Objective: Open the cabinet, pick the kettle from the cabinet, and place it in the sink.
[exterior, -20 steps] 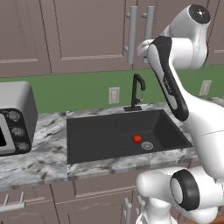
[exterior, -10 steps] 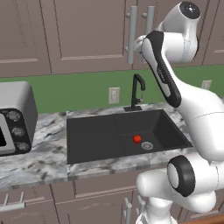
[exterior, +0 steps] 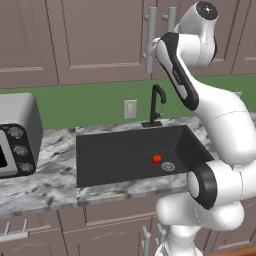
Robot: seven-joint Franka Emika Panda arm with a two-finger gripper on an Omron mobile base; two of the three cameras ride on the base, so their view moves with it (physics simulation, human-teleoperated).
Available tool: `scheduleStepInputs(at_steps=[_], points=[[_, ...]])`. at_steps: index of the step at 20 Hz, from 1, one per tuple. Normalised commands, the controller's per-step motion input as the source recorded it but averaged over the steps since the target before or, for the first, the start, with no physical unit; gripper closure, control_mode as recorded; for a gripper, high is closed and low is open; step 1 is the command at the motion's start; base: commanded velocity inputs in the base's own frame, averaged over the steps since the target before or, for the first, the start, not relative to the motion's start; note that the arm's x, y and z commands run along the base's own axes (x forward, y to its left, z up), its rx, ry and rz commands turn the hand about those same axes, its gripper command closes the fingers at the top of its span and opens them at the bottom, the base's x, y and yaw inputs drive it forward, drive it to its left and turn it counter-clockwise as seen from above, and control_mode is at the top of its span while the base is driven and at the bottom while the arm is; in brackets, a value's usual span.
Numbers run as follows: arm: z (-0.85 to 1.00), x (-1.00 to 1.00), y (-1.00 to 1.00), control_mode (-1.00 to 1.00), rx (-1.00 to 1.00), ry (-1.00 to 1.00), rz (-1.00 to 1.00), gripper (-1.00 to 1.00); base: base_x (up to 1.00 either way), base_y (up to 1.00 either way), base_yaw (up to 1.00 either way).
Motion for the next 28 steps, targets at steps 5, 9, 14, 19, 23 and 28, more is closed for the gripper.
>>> scheduleStepInputs(at_steps=[5, 9, 14, 19, 23, 28], points=[[-0.02, 0.4, 0.0, -1.0, 0.01, 0.0, 0.0, -1.0, 0.0, 0.0, 0.0], [-0.09, 0.38, 0.01, -1.0, 0.01, -0.02, -0.02, -1.0, 0.0, 0.0, 0.0], [-0.09, 0.3, 0.02, -1.0, 0.0, -0.01, -0.05, 1.0, 0.0, 0.0, 0.0], [-0.04, 0.19, 0.0, -1.0, 0.03, 0.0, -0.05, 1.0, 0.0, 0.0, 0.0], [0.0, 0.02, 0.0, -1.0, 0.06, 0.01, -0.03, 1.0, 0.0, 0.0, 0.0], [0.0, -0.08, 0.0, -1.0, 0.09, 0.0, -0.03, 1.0, 0.0, 0.0, 0.0]])
